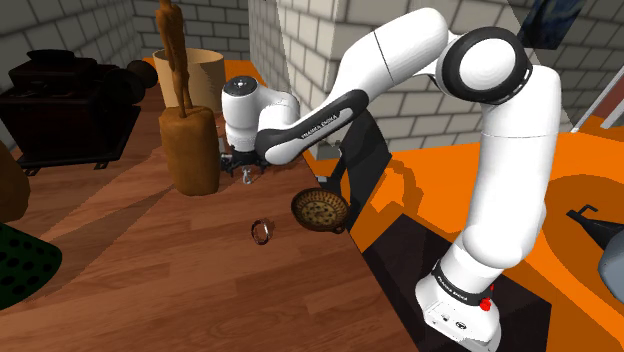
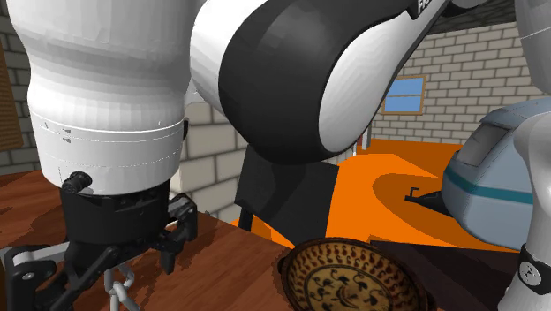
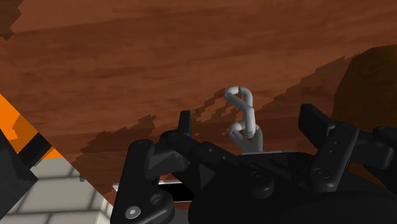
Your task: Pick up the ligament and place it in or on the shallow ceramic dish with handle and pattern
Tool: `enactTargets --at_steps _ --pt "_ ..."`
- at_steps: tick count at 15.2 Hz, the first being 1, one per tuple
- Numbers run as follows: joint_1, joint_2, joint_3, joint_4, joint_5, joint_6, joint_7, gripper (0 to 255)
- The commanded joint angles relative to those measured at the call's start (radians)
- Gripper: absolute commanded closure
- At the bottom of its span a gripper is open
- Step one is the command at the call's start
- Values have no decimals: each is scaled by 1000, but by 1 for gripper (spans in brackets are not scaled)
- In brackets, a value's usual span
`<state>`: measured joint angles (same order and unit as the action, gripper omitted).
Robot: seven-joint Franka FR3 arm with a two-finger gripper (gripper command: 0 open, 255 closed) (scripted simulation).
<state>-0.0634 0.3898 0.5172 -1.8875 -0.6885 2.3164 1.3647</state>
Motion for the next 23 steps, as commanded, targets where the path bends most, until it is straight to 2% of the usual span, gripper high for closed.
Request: enactTargets --at_steps 1,6,7,16,23 --pt "0 2 -1 0 -2 2 1 0" --pt "0 2 -1 0 -2 2 1 0" --pt "0 2 -1 0 -2 2 1 255" --pt "0 2 -1 0 -2 2 1 255" --pt "-17 -50 24 24 57 -56 -54 255"
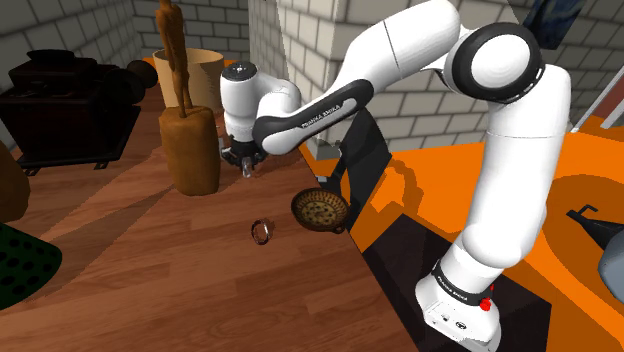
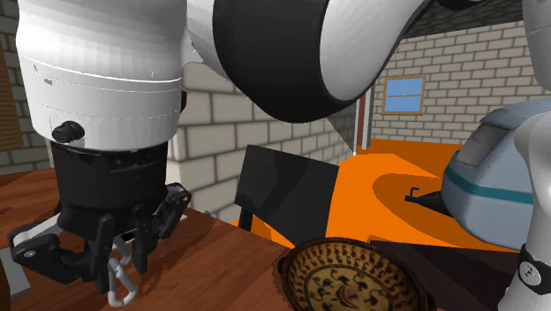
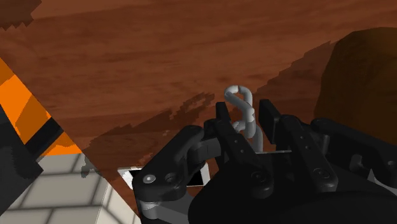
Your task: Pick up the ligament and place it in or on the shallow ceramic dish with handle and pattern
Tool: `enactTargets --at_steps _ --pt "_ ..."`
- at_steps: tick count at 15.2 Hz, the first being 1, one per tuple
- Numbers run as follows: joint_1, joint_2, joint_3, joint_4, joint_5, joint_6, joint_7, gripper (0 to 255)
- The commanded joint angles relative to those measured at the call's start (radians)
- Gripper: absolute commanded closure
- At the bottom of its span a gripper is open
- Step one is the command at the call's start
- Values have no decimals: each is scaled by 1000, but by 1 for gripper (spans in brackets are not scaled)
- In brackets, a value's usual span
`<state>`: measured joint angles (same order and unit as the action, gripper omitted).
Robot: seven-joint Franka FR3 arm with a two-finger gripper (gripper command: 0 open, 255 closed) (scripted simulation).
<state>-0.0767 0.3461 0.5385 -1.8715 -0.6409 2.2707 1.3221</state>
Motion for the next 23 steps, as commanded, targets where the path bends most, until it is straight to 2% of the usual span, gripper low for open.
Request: enactTargets --at_steps 1,17,23 --pt "-5 -13 6 12 17 -19 -19 255" --pt "-24 -94 41 107 118 -163 -122 255" --pt "-86 -365 57 -213 268 -42 -175 255"
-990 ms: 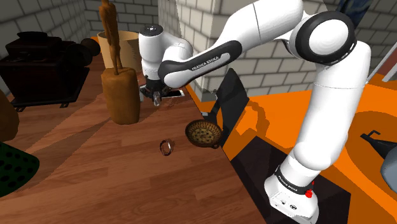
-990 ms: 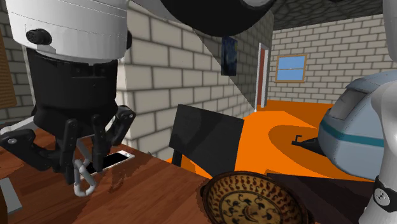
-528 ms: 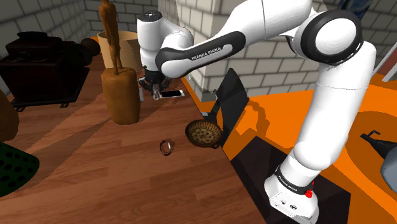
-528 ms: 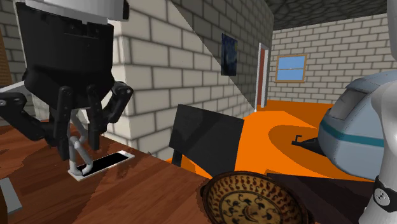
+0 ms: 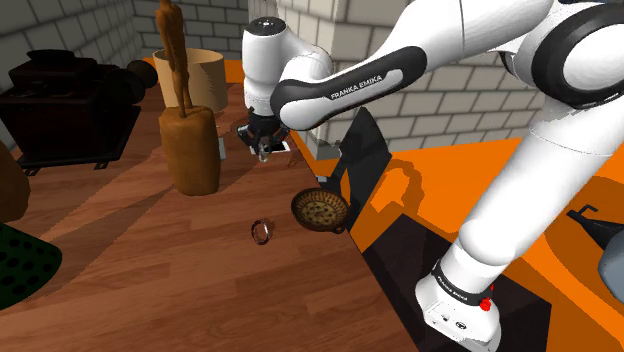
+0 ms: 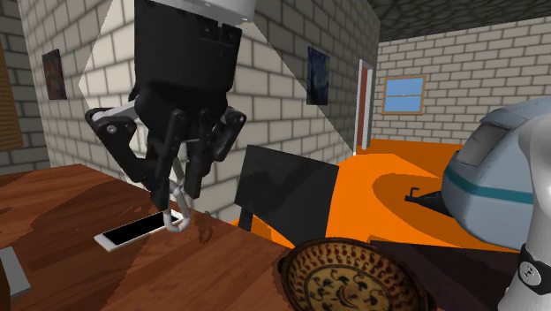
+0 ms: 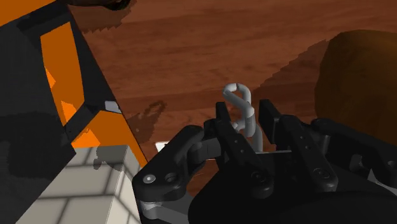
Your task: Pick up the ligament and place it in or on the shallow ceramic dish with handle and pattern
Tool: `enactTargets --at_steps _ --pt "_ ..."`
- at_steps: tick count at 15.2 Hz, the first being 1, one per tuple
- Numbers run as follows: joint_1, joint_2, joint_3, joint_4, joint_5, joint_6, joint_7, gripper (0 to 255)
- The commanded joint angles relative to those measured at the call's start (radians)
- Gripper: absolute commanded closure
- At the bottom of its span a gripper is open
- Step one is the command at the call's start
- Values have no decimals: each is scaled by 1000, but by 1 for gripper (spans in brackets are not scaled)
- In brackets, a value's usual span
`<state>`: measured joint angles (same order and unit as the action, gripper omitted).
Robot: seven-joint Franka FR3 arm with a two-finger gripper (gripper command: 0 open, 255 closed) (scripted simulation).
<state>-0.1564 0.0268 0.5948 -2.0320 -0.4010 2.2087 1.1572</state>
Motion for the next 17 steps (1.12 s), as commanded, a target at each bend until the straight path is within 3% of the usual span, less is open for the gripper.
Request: enactTargets --at_steps 1,5,10,15,17 --pt "-7 -92 -2 -101 57 36 -25 255" --pt "18 -272 -31 -284 172 81 -90 255" --pt "99 -490 -89 -487 289 92 -160 255" --pt "202 -714 -144 -668 372 50 -204 255" --pt "200 -702 -136 -687 369 81 -194 255"
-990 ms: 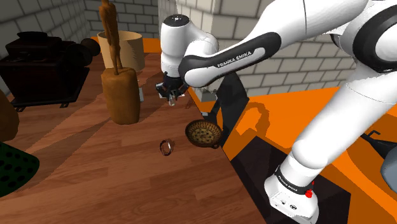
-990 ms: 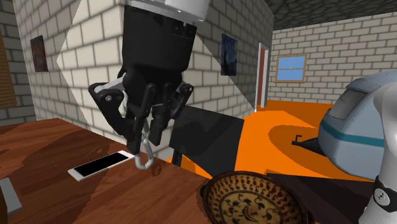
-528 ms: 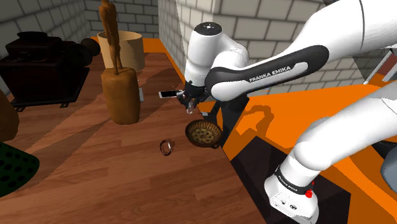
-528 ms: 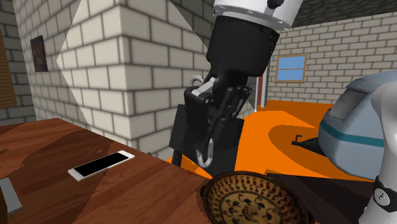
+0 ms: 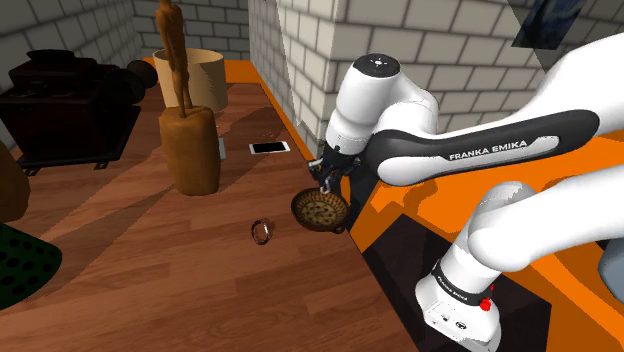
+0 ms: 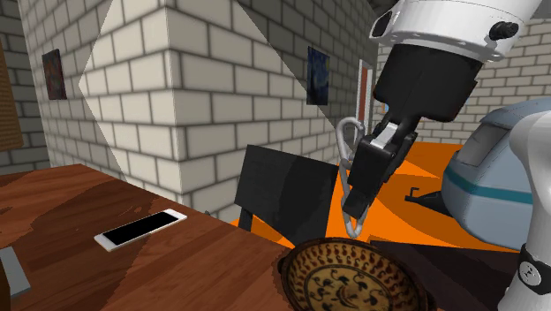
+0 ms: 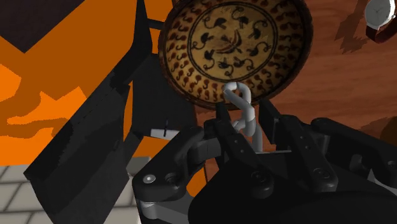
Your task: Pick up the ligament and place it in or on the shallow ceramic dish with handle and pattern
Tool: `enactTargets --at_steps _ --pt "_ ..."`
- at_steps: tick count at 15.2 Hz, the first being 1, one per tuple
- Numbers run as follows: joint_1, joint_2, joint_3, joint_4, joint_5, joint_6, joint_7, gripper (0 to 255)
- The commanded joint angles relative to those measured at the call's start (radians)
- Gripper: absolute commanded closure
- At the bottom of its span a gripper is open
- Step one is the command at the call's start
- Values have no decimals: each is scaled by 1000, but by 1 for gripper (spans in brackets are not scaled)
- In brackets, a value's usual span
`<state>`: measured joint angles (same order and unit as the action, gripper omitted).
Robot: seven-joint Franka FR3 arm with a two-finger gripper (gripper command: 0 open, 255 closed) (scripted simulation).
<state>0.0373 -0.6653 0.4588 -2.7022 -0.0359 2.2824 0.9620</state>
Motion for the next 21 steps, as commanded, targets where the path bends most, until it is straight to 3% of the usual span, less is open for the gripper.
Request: enactTargets --at_steps 1,7,15,16,21 --pt "4 -3 4 -26 3 22 6 255" --pt "-13 48 38 -81 -9 126 42 255" --pt "-13 48 38 -80 -9 126 42 255" --pt "-13 48 38 -80 -9 126 42 0" --pt "-13 48 38 -80 -9 126 42 0"
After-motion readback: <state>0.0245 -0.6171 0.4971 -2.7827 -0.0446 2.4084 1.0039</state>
